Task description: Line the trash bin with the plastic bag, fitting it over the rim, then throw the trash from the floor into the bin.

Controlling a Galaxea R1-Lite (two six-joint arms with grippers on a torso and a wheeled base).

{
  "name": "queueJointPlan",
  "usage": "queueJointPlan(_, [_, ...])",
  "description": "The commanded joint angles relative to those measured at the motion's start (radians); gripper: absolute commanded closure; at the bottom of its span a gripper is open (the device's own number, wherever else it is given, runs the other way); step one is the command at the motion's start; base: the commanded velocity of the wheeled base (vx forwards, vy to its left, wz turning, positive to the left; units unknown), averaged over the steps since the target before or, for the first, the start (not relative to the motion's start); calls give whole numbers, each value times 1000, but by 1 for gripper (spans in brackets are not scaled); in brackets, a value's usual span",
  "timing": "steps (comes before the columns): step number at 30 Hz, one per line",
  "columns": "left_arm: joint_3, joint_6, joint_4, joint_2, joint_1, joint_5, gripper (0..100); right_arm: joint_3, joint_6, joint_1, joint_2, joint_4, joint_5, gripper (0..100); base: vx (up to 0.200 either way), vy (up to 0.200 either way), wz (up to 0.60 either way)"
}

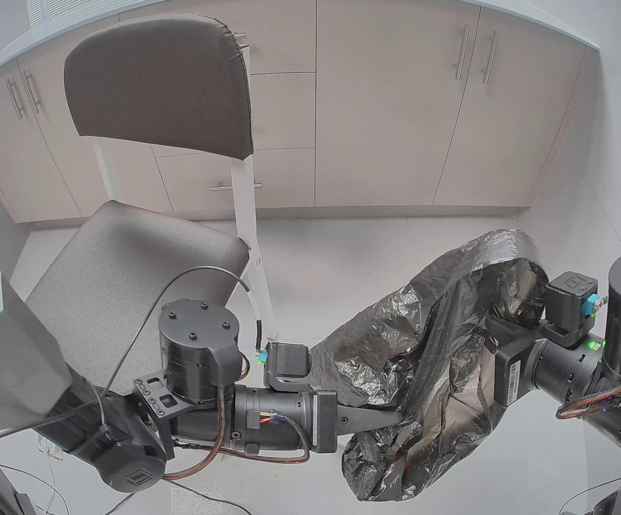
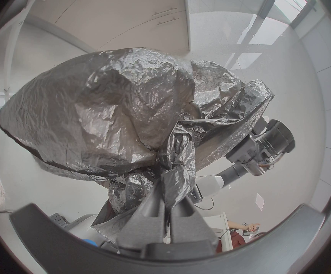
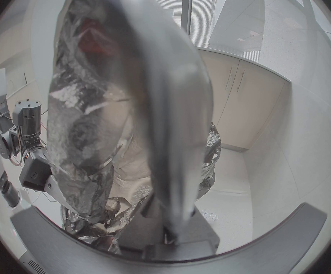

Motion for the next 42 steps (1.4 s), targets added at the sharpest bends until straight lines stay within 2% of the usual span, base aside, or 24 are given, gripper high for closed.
queueJointPlan(1, [-6, -28, -39, 112, -1, 38, 100, 3, -1, 3, 56, -5, -30, 100, 0, 0, 0])
queueJointPlan(5, [-55, -85, -48, 175, -7, 130, 100, 8, -3, 3, 107, -9, -111, 100, 0, 0, 0])
queueJointPlan(7, [-67, -116, -50, 191, -18, 158, 100, 9, -1, 3, 121, -11, -125, 100, 0, 0, 0])
queueJointPlan(17, [-86, -128, -38, 222, -21, 164, 100, 19, -1, 6, 145, -25, -123, 100, 0, 0, 0])
queueJointPlan(21, [-92, -186, -38, 222, -22, 163, 100, 19, -1, 6, 142, -23, -128, 100, 0, 0, 0])
queueJointPlan(26, [-92, -191, -38, 222, -39, 163, 100, 19, -3, 5, 133, -23, -134, 100, 0, 0, 0])
queueJointPlan(28, [-90, -191, -33, 222, -70, 163, 100, 16, -7, -3, 125, -23, -177, 100, 0, 0, 0])
queueJointPlan(30, [-92, -191, -30, 222, -71, 163, 100, 16, -7, -3, 124, -25, -185, 100, 0, 0, 0])
queueJointPlan(31, [-97, -191, -5, 217, -79, 163, 100, 11, -9, -6, 121, -23, -231, 100, 0, 0, 0])
queueJointPlan(37, [-146, -191, 105, 216, -97, 163, 100, 9, -18, -11, 101, -22, -237, 100, 0, 0, 0])
queueJointPlan(42, [-173, -186, 140, 219, -111, 163, 100, 8, -38, -34, 75, -22, -238, 100, 0, 0, 0])
